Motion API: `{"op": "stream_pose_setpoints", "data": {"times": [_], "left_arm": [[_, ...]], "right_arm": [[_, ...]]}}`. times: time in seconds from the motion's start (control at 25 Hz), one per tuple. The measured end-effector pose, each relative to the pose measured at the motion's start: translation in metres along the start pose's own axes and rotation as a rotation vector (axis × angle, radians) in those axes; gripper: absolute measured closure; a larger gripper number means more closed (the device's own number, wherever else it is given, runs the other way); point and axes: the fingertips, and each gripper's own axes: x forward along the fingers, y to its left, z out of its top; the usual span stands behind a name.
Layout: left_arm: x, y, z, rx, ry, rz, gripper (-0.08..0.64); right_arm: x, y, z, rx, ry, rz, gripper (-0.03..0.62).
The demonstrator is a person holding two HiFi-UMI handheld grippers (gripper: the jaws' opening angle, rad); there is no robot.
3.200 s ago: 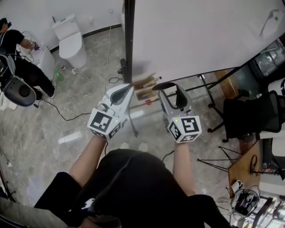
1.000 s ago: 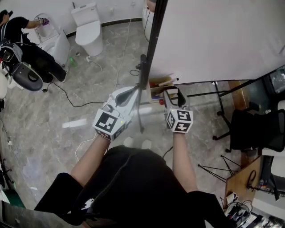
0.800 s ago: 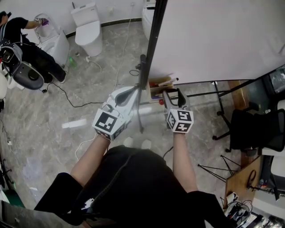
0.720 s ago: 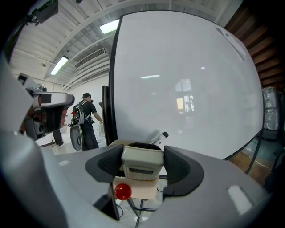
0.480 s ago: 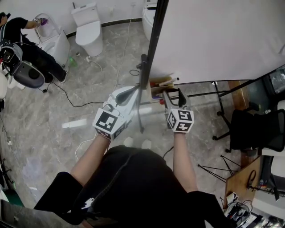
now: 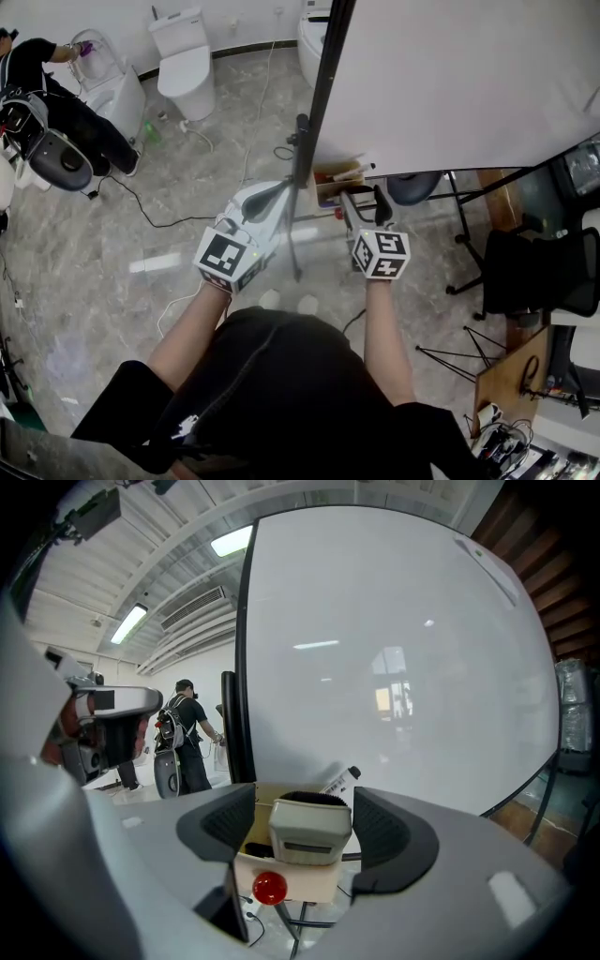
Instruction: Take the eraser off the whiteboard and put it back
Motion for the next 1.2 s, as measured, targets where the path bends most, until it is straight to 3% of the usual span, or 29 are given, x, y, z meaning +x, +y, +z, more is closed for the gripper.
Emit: {"op": "stream_pose_setpoints", "data": {"times": [0.44,0.64,1.08,1.2], "left_arm": [[0.016,-0.019,0.005,0.017,-0.009,-0.08,0.557],[0.025,-0.032,0.007,0.013,-0.022,-0.121,0.557],[0.034,-0.056,0.021,0.005,-0.05,-0.198,0.557],[0.037,-0.061,0.024,0.003,-0.057,-0.211,0.557]], "right_arm": [[-0.041,0.012,0.043,-0.02,-0.1,0.033,0.272],[-0.069,0.017,0.066,-0.032,-0.166,0.025,0.31],[-0.127,0.008,0.096,-0.054,-0.254,-0.059,0.523],[-0.137,0.004,0.1,-0.069,-0.263,-0.082,0.541]]}}
